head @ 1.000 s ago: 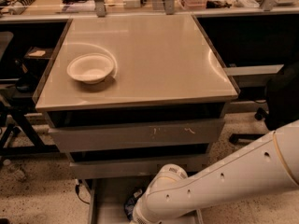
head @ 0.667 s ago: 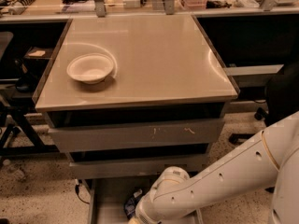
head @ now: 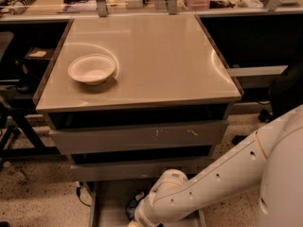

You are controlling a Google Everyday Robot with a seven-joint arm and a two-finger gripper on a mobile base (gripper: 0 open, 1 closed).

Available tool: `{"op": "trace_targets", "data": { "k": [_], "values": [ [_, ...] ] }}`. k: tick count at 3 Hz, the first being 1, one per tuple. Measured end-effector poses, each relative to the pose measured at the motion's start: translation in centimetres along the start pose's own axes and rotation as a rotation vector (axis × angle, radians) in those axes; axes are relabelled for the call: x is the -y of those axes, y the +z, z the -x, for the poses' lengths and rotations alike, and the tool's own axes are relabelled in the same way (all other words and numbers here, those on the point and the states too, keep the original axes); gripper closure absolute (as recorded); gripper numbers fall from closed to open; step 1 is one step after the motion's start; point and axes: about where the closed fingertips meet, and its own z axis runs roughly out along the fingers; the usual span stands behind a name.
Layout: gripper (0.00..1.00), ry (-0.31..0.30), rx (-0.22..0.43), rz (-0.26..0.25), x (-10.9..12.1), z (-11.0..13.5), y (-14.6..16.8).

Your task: Pick blue chip bag from bottom drawer and place on counter

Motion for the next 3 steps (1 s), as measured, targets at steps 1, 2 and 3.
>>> {"op": "trace_targets", "data": {
  "k": [1, 2, 3],
  "values": [
    [0.0, 0.059, 0.014, 0.024, 1.8, 0.6, 3.1],
    [0.0, 0.122, 0.015, 0.043, 3.3, 0.5, 6.1],
    [0.0, 0.184, 0.003, 0.073, 3.6, 0.0, 9.4]
  ]
}}
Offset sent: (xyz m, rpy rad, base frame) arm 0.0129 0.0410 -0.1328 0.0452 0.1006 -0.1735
